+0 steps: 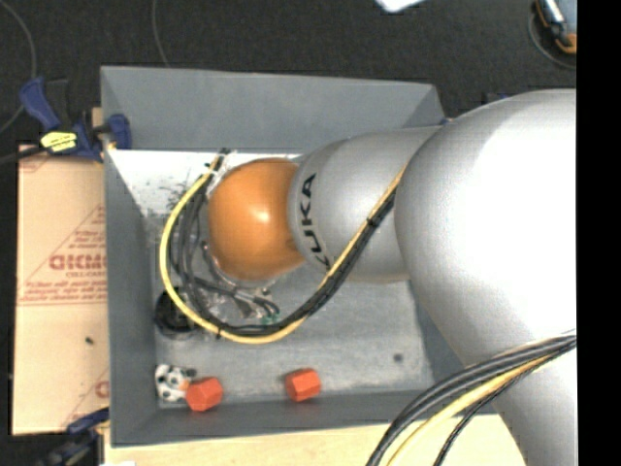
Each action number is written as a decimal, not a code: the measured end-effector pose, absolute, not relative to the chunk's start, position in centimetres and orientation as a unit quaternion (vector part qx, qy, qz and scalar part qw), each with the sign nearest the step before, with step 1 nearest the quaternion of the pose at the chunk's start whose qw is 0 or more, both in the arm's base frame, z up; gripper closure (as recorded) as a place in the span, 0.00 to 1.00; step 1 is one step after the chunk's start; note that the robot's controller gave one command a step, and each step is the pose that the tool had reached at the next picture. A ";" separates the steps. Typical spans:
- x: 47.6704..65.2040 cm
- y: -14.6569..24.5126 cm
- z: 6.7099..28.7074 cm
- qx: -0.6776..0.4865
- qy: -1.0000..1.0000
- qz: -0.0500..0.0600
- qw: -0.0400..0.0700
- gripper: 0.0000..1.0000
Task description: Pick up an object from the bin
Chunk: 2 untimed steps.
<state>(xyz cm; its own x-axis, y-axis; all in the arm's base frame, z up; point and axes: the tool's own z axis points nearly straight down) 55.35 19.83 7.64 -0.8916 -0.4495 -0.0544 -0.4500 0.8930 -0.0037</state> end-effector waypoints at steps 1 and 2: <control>55.3 19.8 7.9 -0.231 0.972 0.005 0.027 1.00; 55.2 19.7 8.9 -0.231 0.973 0.004 0.024 1.00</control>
Offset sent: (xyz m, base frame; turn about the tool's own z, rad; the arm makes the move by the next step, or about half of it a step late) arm 0.0000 -0.0001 0.0398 0.0000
